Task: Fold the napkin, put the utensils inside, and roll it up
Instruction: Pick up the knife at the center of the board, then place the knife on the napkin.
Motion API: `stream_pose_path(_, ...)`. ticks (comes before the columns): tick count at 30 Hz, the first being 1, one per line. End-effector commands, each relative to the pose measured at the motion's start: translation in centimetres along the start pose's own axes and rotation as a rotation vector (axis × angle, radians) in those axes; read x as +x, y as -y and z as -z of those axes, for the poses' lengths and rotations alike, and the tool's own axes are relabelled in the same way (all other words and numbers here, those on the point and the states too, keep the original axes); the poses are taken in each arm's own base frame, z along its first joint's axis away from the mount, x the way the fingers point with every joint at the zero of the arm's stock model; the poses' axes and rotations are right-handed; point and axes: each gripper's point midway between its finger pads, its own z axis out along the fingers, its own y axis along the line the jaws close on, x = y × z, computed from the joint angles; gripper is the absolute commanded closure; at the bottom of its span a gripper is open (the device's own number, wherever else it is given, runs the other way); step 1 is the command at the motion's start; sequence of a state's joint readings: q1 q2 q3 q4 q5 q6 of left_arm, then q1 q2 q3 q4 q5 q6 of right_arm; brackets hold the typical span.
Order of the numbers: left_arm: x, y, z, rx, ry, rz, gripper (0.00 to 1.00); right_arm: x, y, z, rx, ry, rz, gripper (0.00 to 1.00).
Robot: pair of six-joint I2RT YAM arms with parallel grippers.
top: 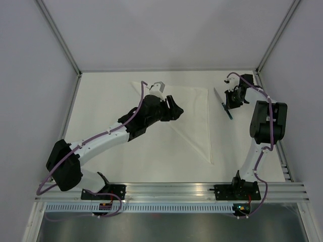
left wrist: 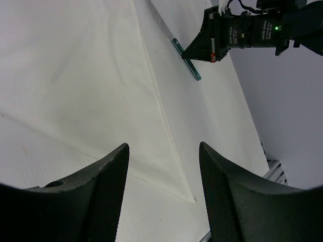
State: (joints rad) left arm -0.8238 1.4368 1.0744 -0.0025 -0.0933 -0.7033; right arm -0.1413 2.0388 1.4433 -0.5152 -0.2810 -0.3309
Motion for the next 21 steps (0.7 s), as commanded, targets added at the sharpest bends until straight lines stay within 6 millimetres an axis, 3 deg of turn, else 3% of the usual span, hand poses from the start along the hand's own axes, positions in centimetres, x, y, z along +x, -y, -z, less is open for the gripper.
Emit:
stream_pose_path(1, -2.9, -0.2, 1.6, -0.009, 0.084, -0.045, 0.37, -5.2, -0.8, 4.7, -0.004, 0.120, 0.009, 1.00)
stream_pose_path(6, -4.4, -1.8, 3.2, -0.070, 0.125, -0.050, 0.38, -7.6, -3.8, 7.3, -0.031, 0.161, 0.057, 1.00)
stream_pose_path(9, -5.4, -2.8, 4.5, -0.104, 0.158, -0.046, 0.37, -8.6, -7.3, 7.5, -0.076, 0.162, 0.103, 0.99)
stream_pose_path(10, -5.7, -3.2, 4.9, -0.116, 0.166, -0.044, 0.37, -8.8, -9.8, 7.0, -0.110, 0.152, 0.130, 1.00)
stream_pose_path(12, -6.7, -3.8, 6.2, -0.144, 0.200, -0.038, 0.37, -9.4, -13.0, 6.5, -0.157, 0.142, 0.163, 0.99)
stream_pose_path(21, -9.6, -5.9, 12.0, -0.265, 0.317, -0.052, 0.36, -9.3, -23.7, 3.7, -0.294, 0.097, 0.208, 1.00)
